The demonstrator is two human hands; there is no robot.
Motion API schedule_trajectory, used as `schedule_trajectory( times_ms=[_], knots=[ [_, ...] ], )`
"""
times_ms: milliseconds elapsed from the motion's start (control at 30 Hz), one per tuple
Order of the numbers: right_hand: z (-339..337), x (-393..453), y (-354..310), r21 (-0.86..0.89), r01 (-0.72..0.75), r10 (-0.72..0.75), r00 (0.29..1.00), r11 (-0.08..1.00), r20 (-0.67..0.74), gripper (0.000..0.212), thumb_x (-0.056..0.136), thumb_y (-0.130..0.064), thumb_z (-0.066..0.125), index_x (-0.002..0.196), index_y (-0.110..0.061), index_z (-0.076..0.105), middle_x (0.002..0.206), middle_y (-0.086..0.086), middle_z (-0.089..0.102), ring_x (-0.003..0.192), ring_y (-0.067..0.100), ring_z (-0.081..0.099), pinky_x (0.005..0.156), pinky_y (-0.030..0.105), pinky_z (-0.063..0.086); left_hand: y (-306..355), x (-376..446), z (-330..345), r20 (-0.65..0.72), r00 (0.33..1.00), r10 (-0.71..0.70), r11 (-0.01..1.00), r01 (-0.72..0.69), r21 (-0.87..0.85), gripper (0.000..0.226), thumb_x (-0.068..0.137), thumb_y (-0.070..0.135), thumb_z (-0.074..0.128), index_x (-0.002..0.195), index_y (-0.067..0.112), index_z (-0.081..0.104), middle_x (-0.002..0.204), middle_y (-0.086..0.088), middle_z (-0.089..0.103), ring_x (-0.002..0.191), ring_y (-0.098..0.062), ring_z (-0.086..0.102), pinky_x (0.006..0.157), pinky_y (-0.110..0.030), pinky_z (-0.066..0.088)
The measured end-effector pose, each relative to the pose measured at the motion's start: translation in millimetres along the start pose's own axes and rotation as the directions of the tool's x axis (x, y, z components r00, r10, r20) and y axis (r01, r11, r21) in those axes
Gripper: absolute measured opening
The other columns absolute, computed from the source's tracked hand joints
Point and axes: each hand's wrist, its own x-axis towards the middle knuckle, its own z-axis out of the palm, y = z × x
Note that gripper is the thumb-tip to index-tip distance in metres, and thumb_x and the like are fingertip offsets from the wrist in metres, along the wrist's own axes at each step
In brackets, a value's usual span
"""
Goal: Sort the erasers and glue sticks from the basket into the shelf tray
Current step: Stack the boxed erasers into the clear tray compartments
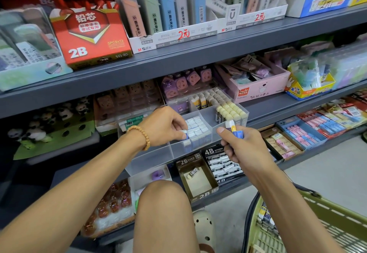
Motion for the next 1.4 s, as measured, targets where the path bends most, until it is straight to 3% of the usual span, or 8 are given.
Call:
schedule_trajectory(
  times_ms=[267, 533, 700, 833, 967, 1133, 1267, 1400],
  knots=[
    [-2.3, -1.2, -0.6, -0.009, 0.012, -0.012, 1.000, 1.000, 0.009, 0.022, 0.094, -0.021, 0.067, 0.081, -0.003, 0.060, 0.066, 0.009, 0.050, 0.046, 0.011, 0.042, 0.042, 0.020, 0.031, 1.8, 9.6, -1.3, 0.110, 0.993, -0.044, 0.999, 0.046, -0.016, 0.012, 0.080, 0.006, 0.075, 0.082, 0.017, 0.075, 0.069, 0.008, 0.069, 0.061, -0.001, 0.066, 0.074, -0.027, 0.059],
    [-2.1, -7.7, -1.8, -0.096, 0.066, -0.046, 0.979, 0.993, 0.196, 0.015, 0.096, -0.010, 0.062, 0.098, 0.005, 0.064, 0.056, -0.002, 0.047, 0.047, 0.009, 0.039, 0.042, 0.016, 0.032, 4.9, 10.8, 0.9, 0.093, 0.996, 0.009, 0.994, -0.019, 0.107, 0.010, 0.079, 0.011, 0.076, 0.083, 0.020, 0.073, 0.069, 0.013, 0.066, 0.056, 0.006, 0.059, 0.062, -0.015, 0.046],
    [5.4, -6.0, -5.9, -0.299, 0.256, -0.187, 0.953, 0.919, 0.240, 0.019, 0.095, -0.015, 0.064, 0.089, 0.003, 0.063, 0.057, -0.001, 0.042, 0.047, 0.008, 0.033, 0.048, 0.022, 0.030, 29.2, -0.4, 2.1, 0.014, 0.999, 0.049, 0.907, -0.039, -0.420, 0.012, 0.090, 0.020, 0.067, 0.084, 0.011, 0.071, 0.068, 0.000, 0.070, 0.061, -0.016, 0.070, 0.053, -0.025, 0.051],
    [7.8, -7.8, -10.2, -0.342, 0.327, -0.246, 0.934, 0.881, 0.259, 0.003, 0.090, -0.016, 0.071, 0.088, -0.017, 0.073, 0.052, -0.006, 0.055, 0.047, 0.002, 0.041, 0.049, 0.016, 0.034, 41.8, -1.7, 7.1, 0.073, 0.989, 0.130, 0.860, -0.076, -0.505, 0.006, 0.085, 0.007, 0.072, 0.089, 0.003, 0.071, 0.071, -0.006, 0.070, 0.059, -0.012, 0.065, 0.054, -0.024, 0.054],
    [-4.9, -7.5, -11.0, -0.087, 0.137, -0.126, 0.984, 0.987, 0.125, 0.008, 0.088, -0.015, 0.073, 0.095, -0.013, 0.075, 0.051, -0.007, 0.045, 0.040, 0.005, 0.030, 0.039, 0.015, 0.027, 35.2, 4.6, 1.3, 0.002, 0.997, 0.080, 0.817, -0.064, -0.573, 0.005, 0.083, 0.000, 0.071, 0.088, 0.001, 0.070, 0.068, -0.004, 0.070, 0.059, -0.012, 0.067, 0.055, -0.020, 0.054],
    [-22.2, -2.9, -8.1, -0.042, -0.043, 0.041, 0.999, 0.998, -0.033, 0.030, 0.094, -0.031, 0.065, 0.066, -0.021, 0.064, 0.061, 0.003, 0.029, 0.046, 0.012, 0.020, 0.038, 0.017, 0.017, 24.2, 20.5, -4.4, -0.134, 0.986, -0.101, 0.790, -0.002, -0.613, 0.007, 0.082, -0.001, 0.071, 0.084, 0.005, 0.069, 0.072, -0.009, 0.069, 0.061, -0.011, 0.066, 0.057, -0.020, 0.055],
    [-29.6, 3.9, -11.9, 0.204, -0.175, 0.174, 0.984, 0.963, 0.023, 0.026, 0.094, 0.001, 0.038, 0.099, -0.014, 0.059, 0.078, 0.005, 0.052, 0.051, 0.010, 0.034, 0.041, 0.022, 0.018, 19.4, 45.4, -5.6, -0.244, 0.955, -0.170, 0.876, 0.033, -0.480, 0.017, 0.082, 0.003, 0.073, 0.080, 0.019, 0.067, 0.071, 0.001, 0.067, 0.058, -0.004, 0.060, 0.060, -0.014, 0.049],
    [-43.0, 6.9, -13.0, 0.100, -0.050, 0.045, 0.998, 0.994, 0.051, 0.038, 0.097, 0.010, 0.044, 0.131, -0.007, 0.051, 0.090, 0.002, 0.073, 0.056, 0.008, 0.049, 0.040, 0.018, 0.032, 15.9, 73.5, -4.8, -0.331, 0.930, -0.162, 0.927, 0.028, -0.374, 0.014, 0.083, 0.004, 0.071, 0.086, 0.017, 0.066, 0.074, 0.010, 0.061, 0.053, 0.007, 0.052, 0.059, -0.011, 0.041]
  ],
)
